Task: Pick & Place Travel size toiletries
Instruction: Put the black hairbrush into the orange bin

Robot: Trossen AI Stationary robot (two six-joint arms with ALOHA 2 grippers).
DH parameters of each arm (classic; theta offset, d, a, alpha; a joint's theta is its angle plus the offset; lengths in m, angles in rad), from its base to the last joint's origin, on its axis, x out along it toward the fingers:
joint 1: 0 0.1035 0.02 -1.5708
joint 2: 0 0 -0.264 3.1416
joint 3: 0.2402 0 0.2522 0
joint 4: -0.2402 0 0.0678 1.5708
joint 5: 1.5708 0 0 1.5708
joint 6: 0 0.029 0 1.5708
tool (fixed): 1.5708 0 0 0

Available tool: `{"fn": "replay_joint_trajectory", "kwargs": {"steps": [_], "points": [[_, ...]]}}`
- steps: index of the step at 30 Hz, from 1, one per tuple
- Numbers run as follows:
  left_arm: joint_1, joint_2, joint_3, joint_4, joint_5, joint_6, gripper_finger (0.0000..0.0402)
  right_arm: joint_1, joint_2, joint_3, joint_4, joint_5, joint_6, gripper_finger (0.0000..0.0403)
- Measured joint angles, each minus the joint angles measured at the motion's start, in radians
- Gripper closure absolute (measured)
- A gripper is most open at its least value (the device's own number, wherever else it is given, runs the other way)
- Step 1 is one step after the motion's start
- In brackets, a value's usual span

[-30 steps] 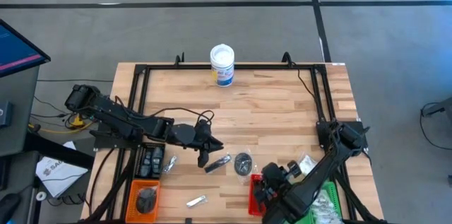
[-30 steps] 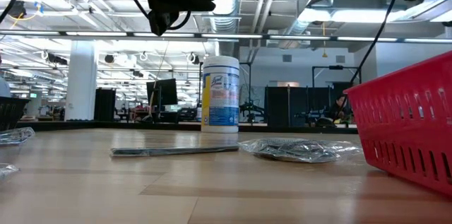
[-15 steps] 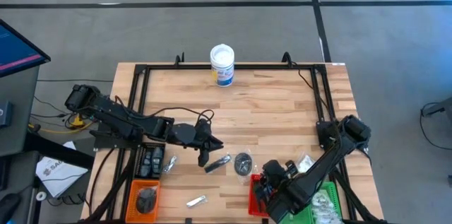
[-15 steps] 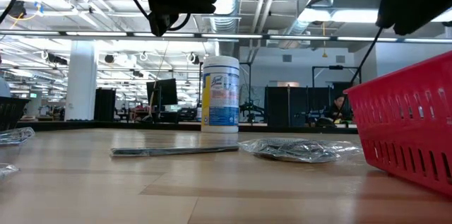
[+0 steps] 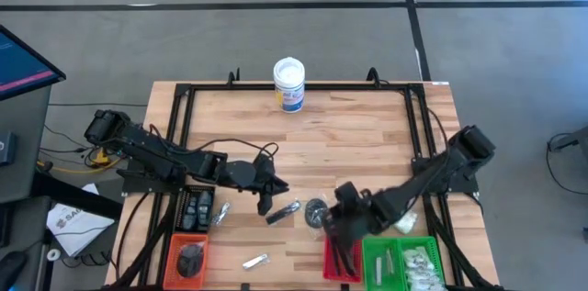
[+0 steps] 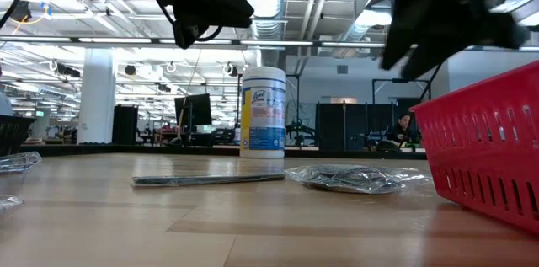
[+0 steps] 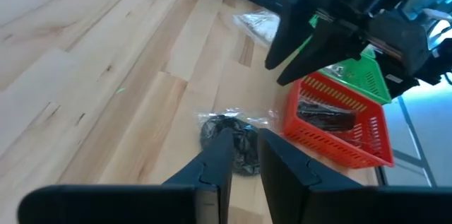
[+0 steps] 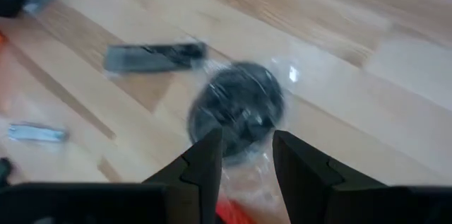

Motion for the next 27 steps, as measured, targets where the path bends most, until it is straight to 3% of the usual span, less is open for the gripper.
{"fn": "replay_joint_trajectory", "kwargs": {"steps": [14,19,27], "points": [[0.088,0.000,0.000,-0.014,-0.038,-0.016,0.0339,-0.288,-0.239,-0.411,0.500,-0.390,-0.280,0.0285],[0.147,0.000,0.000,-0.014,-0.038,-0.038,0.0339,-0.391,-0.314,-0.537,0.598,-0.526,-0.378,0.0285],[0.222,0.000,0.000,-0.014,-0.038,-0.061,0.0339,-0.527,-0.316,-0.686,0.833,-0.813,-0.540,0.0285]]}}
